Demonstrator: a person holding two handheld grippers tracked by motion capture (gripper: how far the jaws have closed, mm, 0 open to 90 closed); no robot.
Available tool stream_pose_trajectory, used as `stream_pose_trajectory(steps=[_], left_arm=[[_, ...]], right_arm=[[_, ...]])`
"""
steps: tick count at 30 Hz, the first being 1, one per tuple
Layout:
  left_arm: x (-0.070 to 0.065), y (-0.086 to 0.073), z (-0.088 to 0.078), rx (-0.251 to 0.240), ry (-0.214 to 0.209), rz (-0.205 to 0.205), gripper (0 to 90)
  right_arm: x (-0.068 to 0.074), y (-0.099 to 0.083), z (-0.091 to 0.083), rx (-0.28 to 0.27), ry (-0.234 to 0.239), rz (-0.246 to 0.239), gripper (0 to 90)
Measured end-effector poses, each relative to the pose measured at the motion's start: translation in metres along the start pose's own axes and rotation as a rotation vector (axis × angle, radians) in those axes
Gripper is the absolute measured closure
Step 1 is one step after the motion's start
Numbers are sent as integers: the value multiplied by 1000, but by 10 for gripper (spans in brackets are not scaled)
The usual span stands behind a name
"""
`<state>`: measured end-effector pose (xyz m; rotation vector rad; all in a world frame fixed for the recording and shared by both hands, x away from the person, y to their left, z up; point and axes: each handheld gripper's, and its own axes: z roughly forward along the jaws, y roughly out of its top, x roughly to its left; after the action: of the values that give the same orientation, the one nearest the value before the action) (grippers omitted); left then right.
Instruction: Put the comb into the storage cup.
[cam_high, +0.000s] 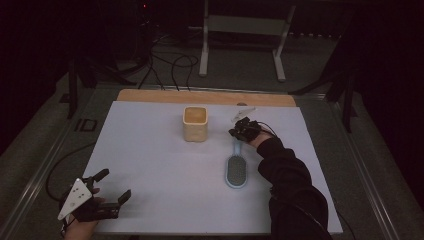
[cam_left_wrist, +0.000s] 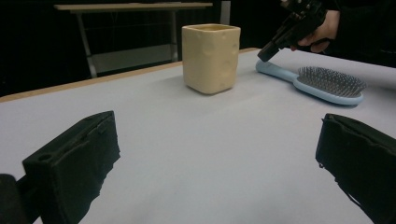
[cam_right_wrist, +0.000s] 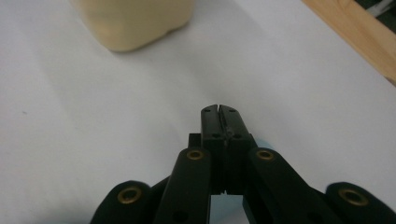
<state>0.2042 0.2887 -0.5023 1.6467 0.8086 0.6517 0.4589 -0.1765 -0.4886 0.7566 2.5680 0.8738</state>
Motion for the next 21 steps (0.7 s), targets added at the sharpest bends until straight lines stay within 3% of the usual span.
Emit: stream_pose_trajectory(steps=[8,12,21], left_arm=[[-1,-1,1,7,-3,-2,0],[0,-1,0,4,-3,-5,0],[0,-1,1,14,-2,1,0]], right_arm=[[-7,-1,9,20,-21,-8,900],[-9,-4,15,27,-16,44,900],[-14,-13,8,42,-37,51,900]])
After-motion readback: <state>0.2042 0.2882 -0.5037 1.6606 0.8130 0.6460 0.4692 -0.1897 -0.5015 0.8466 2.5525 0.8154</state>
